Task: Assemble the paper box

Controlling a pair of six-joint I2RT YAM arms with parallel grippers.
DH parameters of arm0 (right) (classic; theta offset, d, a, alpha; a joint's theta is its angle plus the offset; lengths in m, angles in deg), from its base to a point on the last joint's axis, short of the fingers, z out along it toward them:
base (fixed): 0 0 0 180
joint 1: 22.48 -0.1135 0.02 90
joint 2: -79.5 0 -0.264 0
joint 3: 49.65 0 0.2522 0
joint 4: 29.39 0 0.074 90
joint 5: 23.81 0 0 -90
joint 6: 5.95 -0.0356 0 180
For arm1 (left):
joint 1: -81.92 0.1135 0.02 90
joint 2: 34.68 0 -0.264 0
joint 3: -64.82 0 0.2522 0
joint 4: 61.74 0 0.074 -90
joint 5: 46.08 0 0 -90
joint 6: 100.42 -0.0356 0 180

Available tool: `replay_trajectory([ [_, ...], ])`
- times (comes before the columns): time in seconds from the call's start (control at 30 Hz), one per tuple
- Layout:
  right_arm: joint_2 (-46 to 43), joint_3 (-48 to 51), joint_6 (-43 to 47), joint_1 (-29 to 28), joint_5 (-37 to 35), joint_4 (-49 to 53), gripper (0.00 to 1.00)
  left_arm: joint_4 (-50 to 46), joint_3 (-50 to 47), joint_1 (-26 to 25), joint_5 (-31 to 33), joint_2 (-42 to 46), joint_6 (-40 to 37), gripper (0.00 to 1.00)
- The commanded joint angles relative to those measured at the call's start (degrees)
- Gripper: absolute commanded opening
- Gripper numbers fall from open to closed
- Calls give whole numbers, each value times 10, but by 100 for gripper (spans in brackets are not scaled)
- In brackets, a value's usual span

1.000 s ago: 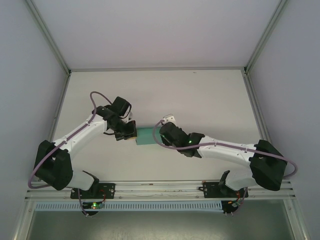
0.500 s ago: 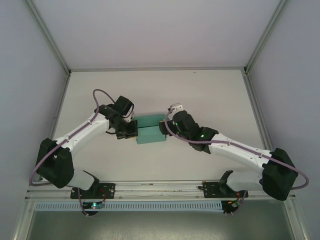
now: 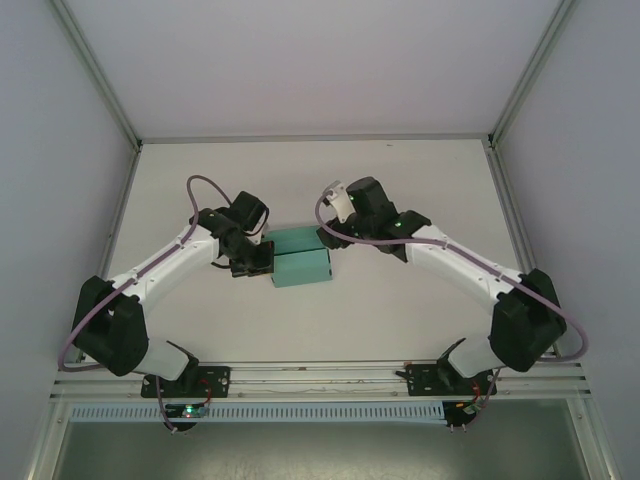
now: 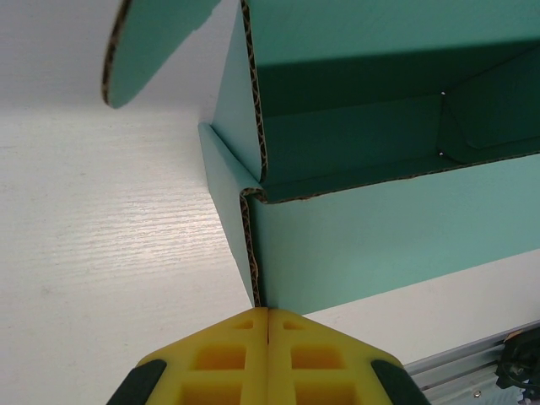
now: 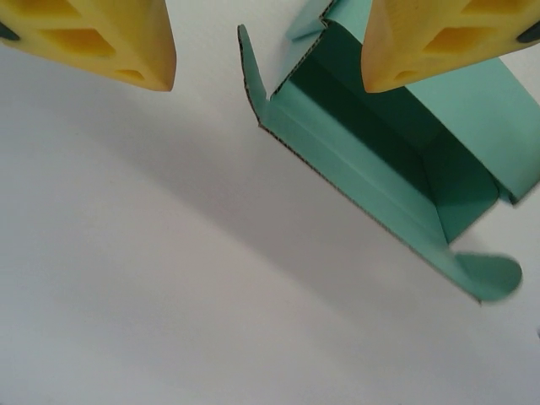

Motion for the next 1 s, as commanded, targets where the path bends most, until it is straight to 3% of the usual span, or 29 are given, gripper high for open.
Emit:
replay_trajectory([
  [0.0,38,-50,53,7,14,84,59,-39,-21,-3,65,-30,-13,0],
  [0.2,104,-111,65,12,-3,118,54,-38,-11,-6,63,-44,-13,0],
  [0.37,117,-120,56,12,-1,124,27,-40,-8,-6,69,-47,-12,0],
  [0.57,101,-109,48,13,-2,136,33,-41,-6,-7,71,-46,-11,0],
  [0.7,105,-111,43,16,-13,142,19,-44,-4,-7,74,-48,-12,0],
  [0.8,107,-115,39,15,7,144,1,-41,-4,-7,74,-49,-4,0],
  [0.97,95,-112,-56,-7,56,161,0,-23,-5,-9,68,-51,34,0],
])
